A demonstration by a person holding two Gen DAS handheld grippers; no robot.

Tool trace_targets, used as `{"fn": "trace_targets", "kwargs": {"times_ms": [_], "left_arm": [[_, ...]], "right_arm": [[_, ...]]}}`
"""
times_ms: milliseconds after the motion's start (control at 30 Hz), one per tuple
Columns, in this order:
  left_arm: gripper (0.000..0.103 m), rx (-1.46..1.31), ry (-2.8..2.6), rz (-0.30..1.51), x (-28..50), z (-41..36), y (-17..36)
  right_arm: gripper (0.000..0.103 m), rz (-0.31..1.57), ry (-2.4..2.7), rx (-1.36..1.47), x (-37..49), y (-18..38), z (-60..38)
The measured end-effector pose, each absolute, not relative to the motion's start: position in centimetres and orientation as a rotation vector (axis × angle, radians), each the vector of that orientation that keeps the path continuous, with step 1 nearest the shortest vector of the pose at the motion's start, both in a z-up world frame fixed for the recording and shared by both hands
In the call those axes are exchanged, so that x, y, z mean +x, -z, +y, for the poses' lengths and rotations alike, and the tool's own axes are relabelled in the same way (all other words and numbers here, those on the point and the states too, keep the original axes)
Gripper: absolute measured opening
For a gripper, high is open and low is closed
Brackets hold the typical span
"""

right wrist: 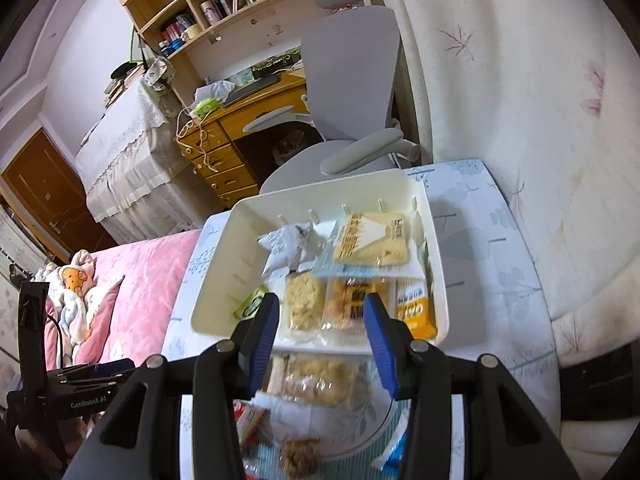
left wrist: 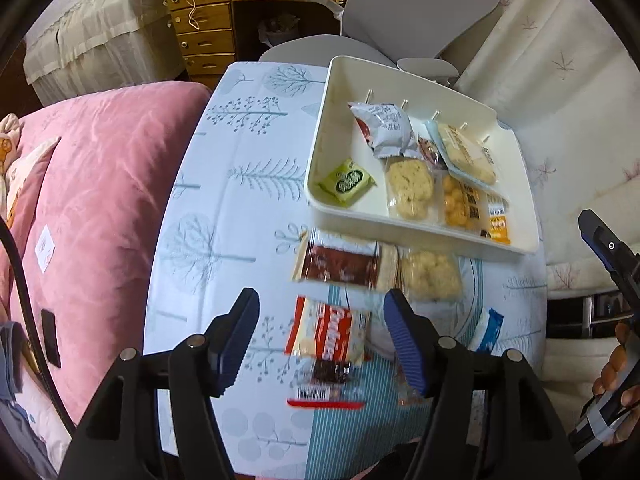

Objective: Organize snacks
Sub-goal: 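Grasp the dark date bag with the left tool while the right tool grasps the nut bag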

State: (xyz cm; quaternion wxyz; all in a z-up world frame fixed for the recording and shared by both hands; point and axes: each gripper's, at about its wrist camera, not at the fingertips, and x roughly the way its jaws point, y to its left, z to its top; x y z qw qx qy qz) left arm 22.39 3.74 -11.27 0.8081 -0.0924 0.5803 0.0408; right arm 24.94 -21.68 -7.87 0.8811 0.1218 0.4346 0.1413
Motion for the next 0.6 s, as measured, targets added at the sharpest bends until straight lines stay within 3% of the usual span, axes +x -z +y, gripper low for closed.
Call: {"fn": "trace_targets", "kwargs": {"times_ms": [433,600], "left_arm": [[0.064,-0.223,-0.121,1.214,14.4,3.8,12.4],[0.064,-0.210,-0.145,1.222,12.2,3.6,14.1]], "right_arm": [[0.045,0.937,-0.373,0.248,19.1,8.3,-20.8],[0.052,0.971,-0.389,0.231,17.4,9.6,-20.2]]}}
